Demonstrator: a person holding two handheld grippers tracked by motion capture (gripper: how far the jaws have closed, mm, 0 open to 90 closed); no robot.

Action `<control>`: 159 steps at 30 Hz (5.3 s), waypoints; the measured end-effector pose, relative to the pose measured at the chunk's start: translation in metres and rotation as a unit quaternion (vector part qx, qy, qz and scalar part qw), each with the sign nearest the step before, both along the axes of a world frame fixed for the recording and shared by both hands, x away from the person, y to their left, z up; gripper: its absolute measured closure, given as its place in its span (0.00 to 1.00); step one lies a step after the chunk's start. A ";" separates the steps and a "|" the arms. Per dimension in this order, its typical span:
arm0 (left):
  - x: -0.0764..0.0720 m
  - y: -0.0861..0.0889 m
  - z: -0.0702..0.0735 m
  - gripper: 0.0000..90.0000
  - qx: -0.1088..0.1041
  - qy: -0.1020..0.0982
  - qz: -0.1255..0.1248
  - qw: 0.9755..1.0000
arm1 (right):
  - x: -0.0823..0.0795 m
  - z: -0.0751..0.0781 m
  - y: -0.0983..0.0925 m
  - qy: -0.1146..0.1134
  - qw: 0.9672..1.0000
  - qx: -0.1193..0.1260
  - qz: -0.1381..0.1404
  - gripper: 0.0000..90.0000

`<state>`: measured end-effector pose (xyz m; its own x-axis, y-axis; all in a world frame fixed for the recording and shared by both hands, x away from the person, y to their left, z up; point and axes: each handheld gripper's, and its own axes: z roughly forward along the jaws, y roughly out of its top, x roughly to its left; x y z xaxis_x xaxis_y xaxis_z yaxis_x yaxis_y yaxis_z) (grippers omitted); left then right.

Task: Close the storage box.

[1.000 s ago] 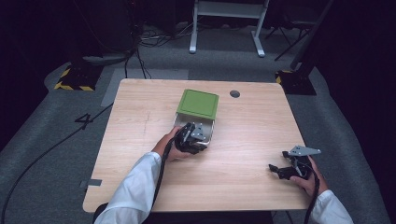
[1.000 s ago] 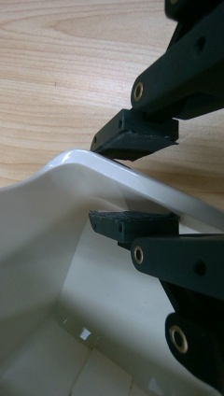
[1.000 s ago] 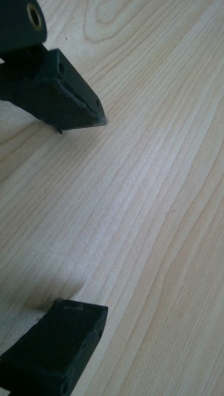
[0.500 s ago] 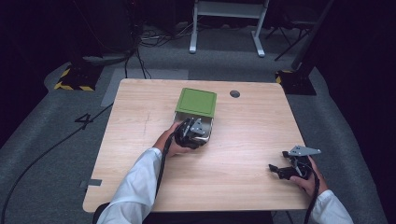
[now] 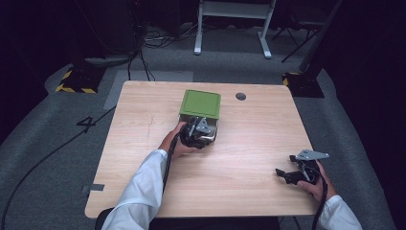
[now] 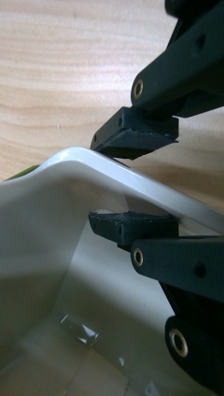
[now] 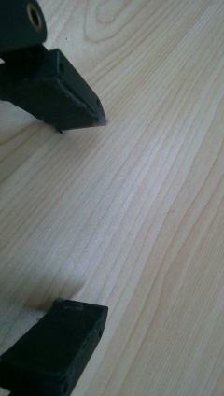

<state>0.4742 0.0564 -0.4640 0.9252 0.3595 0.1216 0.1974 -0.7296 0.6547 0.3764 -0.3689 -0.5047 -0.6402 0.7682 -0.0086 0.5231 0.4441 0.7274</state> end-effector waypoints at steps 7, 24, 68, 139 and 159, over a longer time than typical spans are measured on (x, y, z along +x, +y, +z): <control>0.002 0.001 0.000 0.67 -0.003 0.001 0.004 1.000 | 0.000 0.000 0.000 0.000 1.000 0.000 0.000 0.09; -0.008 0.012 0.013 0.44 0.004 0.004 0.019 1.000 | 0.000 0.000 0.000 0.000 1.000 -0.001 0.000 0.09; -0.078 0.078 0.023 0.20 0.051 -0.039 0.079 0.995 | 0.002 0.000 0.000 0.001 1.000 -0.001 0.007 0.09; -0.117 0.180 -0.040 0.20 -0.059 0.043 0.227 0.971 | 0.003 0.000 0.001 0.003 1.000 -0.002 0.010 0.08; -0.115 0.179 -0.041 0.17 -0.058 0.047 0.225 0.971 | 0.003 0.000 0.001 0.003 1.000 -0.001 0.010 0.08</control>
